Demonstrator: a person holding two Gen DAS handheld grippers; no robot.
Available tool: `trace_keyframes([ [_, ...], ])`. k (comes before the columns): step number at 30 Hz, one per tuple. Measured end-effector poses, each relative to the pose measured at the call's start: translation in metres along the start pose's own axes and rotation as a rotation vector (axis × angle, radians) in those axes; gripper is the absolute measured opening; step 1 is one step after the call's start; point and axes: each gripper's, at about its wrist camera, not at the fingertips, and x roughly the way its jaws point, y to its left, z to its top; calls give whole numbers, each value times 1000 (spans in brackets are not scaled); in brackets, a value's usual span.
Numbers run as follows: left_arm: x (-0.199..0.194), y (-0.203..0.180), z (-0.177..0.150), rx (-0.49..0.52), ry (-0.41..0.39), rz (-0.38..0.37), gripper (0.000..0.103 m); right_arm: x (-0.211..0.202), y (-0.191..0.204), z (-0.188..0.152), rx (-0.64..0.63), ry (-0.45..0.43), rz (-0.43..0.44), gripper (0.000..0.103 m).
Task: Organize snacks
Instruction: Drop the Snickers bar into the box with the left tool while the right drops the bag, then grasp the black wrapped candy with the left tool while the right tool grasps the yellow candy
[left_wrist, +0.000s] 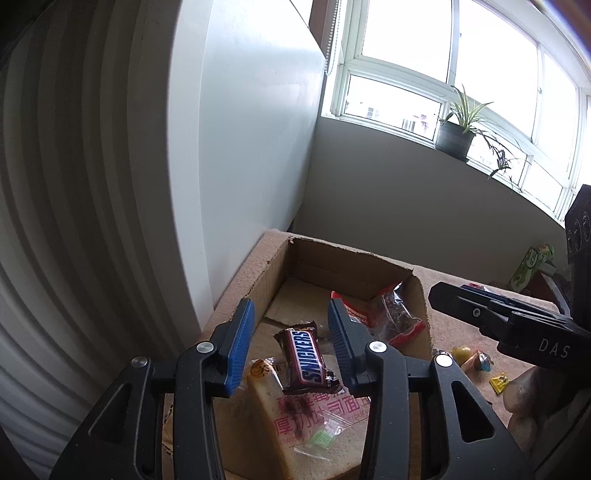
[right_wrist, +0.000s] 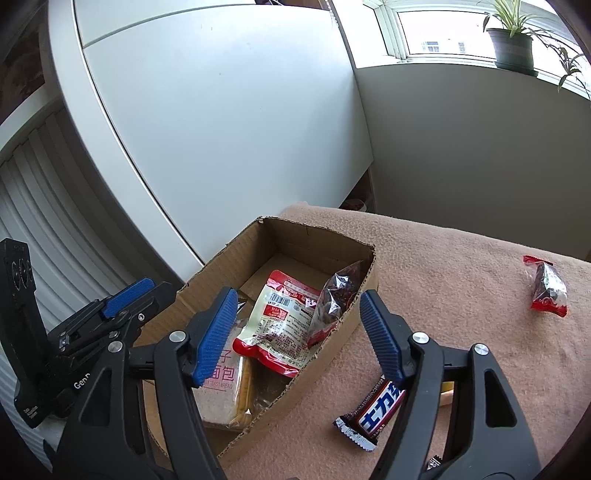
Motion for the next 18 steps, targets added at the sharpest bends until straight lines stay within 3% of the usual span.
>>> trace_keyframes([
  [8, -11, -20, -7, 27, -3, -67, 40, -45, -40, -15, 24, -8, -57, 74],
  [18, -25, -83, -36, 161, 45, -209, 40, -94, -97, -52, 38, 38, -144, 74],
])
